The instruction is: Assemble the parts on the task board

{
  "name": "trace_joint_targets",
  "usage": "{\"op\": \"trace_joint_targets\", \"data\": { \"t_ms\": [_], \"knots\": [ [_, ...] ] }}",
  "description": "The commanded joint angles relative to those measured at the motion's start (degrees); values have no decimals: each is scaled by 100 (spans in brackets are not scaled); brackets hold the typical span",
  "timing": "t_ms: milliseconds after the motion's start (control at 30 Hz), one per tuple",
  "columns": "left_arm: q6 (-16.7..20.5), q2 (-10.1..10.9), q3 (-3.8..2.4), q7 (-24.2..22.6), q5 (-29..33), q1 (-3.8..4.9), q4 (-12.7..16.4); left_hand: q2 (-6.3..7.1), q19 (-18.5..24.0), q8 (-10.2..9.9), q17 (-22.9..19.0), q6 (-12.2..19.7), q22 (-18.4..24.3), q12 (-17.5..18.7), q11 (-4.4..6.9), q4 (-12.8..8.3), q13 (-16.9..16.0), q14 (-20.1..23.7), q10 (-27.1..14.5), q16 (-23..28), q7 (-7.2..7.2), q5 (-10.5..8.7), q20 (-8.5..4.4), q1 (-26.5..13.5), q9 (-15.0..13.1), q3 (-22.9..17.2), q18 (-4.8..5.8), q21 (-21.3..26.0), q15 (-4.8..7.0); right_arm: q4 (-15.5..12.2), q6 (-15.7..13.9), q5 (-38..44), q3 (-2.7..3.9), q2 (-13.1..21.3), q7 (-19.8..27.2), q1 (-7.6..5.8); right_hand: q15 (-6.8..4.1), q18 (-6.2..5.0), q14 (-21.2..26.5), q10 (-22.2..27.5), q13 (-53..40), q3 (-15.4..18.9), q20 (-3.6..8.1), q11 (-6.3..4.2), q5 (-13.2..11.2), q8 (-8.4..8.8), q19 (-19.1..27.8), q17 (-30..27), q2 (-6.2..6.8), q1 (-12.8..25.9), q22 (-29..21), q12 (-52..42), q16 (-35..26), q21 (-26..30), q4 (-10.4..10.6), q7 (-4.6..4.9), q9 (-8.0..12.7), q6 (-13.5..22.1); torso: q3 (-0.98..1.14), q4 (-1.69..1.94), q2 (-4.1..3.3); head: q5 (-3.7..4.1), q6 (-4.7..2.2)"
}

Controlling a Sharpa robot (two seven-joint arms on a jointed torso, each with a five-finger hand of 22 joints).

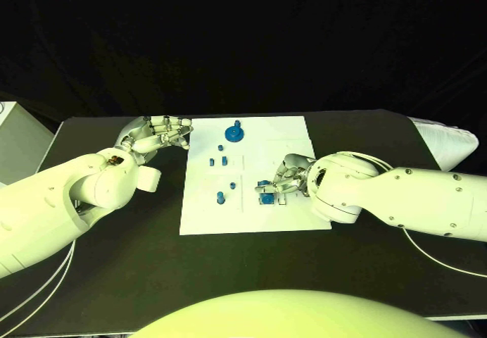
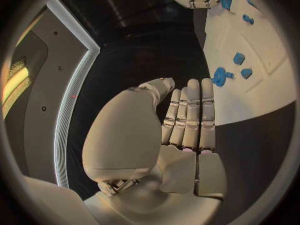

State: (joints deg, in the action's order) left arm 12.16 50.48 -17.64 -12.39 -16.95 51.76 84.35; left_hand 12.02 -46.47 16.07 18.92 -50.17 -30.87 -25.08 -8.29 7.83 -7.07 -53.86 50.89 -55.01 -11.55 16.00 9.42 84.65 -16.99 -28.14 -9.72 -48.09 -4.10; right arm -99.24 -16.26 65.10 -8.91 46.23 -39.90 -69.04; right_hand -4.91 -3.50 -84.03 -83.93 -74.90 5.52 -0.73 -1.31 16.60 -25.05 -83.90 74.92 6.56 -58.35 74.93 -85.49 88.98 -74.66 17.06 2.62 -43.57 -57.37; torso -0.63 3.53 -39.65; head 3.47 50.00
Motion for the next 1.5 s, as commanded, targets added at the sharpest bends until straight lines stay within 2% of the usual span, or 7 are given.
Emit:
{"op": "trace_joint_targets", "data": {
  "t_ms": [33, 367, 867, 1333, 1367, 1400, 1500],
  "knots": [
    [-69, -6, -4, -18, 12, -3, 13, -26, -22, 19, 6, 54, 6, -30, -14, 35, 7, 15, -43, 22, -4, 36, 34, 8, 6, 8, -75, 26, -27, -29, -20, 105, 0, -2, 68, 5, -26, 41, -554, -356, -1192, 82, -2, -15, -82, -2, -346, 1302, 20, 142, 643, -1, 15, -5, 3, 8, -16, -34, 0, 1, -1, 3, 0],
    [-69, -3, -4, -10, 12, -3, 9, -31, -21, 20, 7, 55, 7, -31, -15, 39, 8, 17, -44, 23, -4, 37, 34, 8, 7, 5, -75, 27, -27, -178, 2, 93, 0, 158, 182, 7, -31, 47, -557, -366, -1205, 49, 1, -23, -115, -18, -353, 1317, -58, 100, 663, -17, 22, -32, -10, -3, -38, -60, 2, 4, 5, -23, 0],
    [-65, -3, -4, -12, 12, -4, -9, -35, -21, 22, 7, 55, 8, -33, -15, 40, 9, 19, -46, 24, -4, 38, 34, 11, 7, 1, -75, 29, -28, -490, -104, 23, 12, 666, 761, 8, -64, 72, -576, -441, -1296, -45, 30, -62, -158, -47, -382, 1406, -76, -666, 757, -141, 59, -158, -33, -47, -96, -127, 8, -5, 5, -25, -37],
    [-71, -19, -4, -18, 11, -4, -13, -35, -21, 22, 7, 55, 8, -33, -15, 40, 9, 19, -46, 24, -4, 38, 34, 11, 7, 1, -75, 29, -28, -454, 15, -18, 12, 692, 808, 19, -82, 84, -582, -464, -1325, -108, 47, -83, -245, -36, -392, 1438, -112, -1175, 803, -179, 73, -213, -47, -68, -95, -167, 0, 5, -5, -11, -33],
    [-71, -20, -4, -18, 11, -4, -12, -35, -21, 22, 7, 55, 8, -33, -15, 40, 9, 19, -46, 24, -4, 38, 34, 11, 7, 1, -75, 29, -28, -440, 18, -15, 12, 674, 798, 24, -85, 84, -582, -465, -1327, -147, 50, -87, -272, -28, -393, 1437, -126, -1289, 807, -180, 72, -217, -50, -73, -89, -173, 0, 6, -5, -11, -32],
    [-71, -20, -4, -18, 11, -4, -12, -35, -21, 22, 7, 55, 8, -33, -15, 40, 9, 19, -46, 24, -4, 38, 34, 11, 7, 1, -75, 29, -28, -427, 22, -13, 12, 655, 790, 31, -87, 85, -582, -467, -1330, -241, 57, -93, -512, -17, -393, 1439, -116, -1407, 813, -184, 73, -220, -37, -75, -79, -188, 1, 6, -6, -15, -28],
    [-71, -21, -4, -19, 11, -4, -11, -39, -19, 26, 9, 56, 10, -38, -17, 42, 13, 25, -54, 26, -6, 37, 35, 16, 9, -5, -75, 33, -29, -403, 31, -3, 12, 611, 770, 55, -89, 86, -583, -469, -1333, -369, 56, -92, -596, 2, -393, 1444, -74, -1476, 818, -187, 75, -219, -34, -77, -62, -203, 0, 11, -7, -22, -12]
  ]
}}
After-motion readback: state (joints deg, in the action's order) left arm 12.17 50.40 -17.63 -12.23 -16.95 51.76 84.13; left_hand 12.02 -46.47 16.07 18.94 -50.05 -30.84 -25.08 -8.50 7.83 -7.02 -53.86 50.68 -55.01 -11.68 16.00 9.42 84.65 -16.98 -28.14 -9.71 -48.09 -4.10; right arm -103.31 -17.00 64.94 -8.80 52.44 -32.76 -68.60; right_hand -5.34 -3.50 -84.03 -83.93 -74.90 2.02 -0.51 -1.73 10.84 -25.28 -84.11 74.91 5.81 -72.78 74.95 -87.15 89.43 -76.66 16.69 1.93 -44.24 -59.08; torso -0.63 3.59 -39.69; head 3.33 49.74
